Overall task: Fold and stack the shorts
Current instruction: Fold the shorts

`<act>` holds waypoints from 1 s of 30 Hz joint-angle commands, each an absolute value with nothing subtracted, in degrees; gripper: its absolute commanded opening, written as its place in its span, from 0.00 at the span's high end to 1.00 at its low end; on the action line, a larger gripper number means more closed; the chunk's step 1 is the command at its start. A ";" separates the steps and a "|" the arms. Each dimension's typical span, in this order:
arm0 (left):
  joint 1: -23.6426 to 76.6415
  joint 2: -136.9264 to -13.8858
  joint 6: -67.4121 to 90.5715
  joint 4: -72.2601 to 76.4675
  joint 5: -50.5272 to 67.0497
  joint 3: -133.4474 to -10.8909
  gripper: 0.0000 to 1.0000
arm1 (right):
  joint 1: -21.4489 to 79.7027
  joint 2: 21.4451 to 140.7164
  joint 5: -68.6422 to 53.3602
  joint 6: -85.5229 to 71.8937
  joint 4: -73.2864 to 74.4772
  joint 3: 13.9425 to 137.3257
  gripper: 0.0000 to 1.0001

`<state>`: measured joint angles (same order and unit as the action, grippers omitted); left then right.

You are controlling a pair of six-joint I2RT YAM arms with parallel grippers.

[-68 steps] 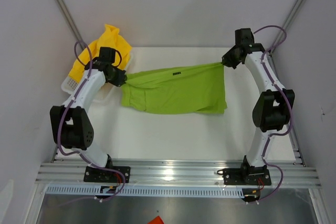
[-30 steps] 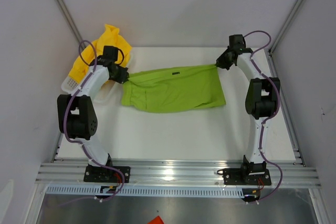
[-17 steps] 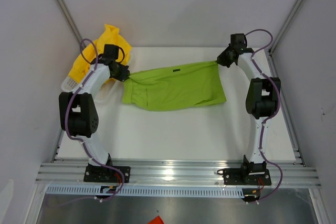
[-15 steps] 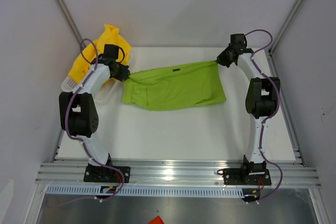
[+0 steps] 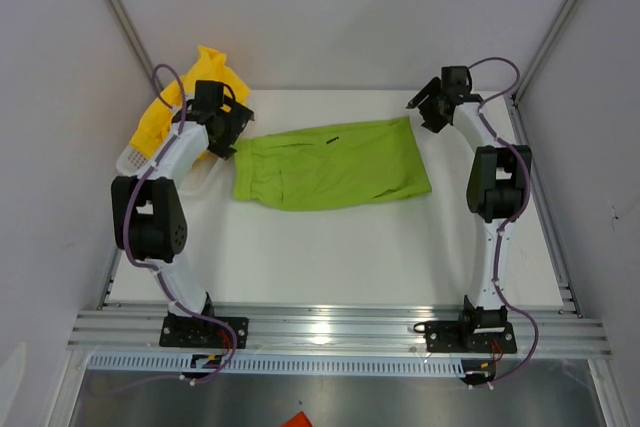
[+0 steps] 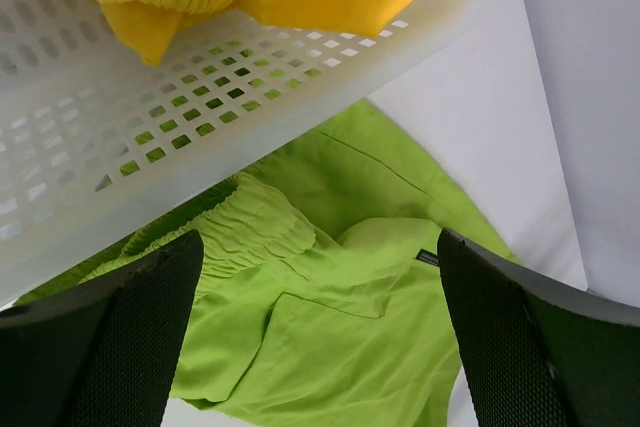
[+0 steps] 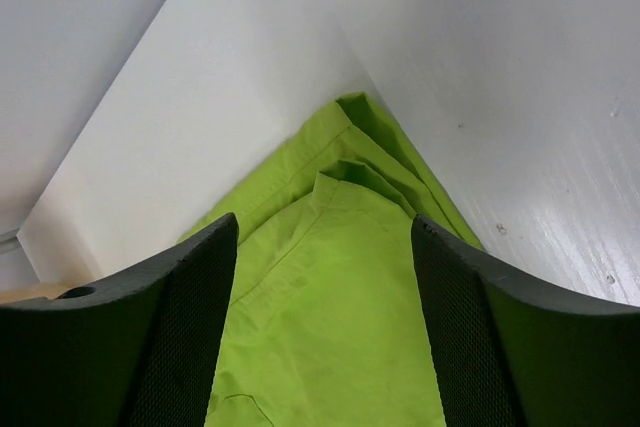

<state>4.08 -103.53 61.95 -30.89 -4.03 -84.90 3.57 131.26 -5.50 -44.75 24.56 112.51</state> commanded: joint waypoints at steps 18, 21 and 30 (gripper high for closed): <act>16.08 -81.83 40.96 -23.57 -13.97 -73.68 0.01 | 1.32 108.37 -17.75 -22.77 20.31 81.57 0.24; 17.40 -80.25 40.25 -20.76 -12.84 -67.97 0.01 | 1.32 109.42 -18.19 -21.54 20.48 80.95 0.23; 17.49 -79.72 32.97 -12.13 -2.73 -60.56 0.01 | 1.40 113.90 -19.78 -21.18 19.77 80.68 0.24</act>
<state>17.45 -81.76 37.65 -18.72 -6.76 -61.69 1.30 112.31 -18.70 -22.74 21.10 80.55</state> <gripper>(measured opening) 0.993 0.761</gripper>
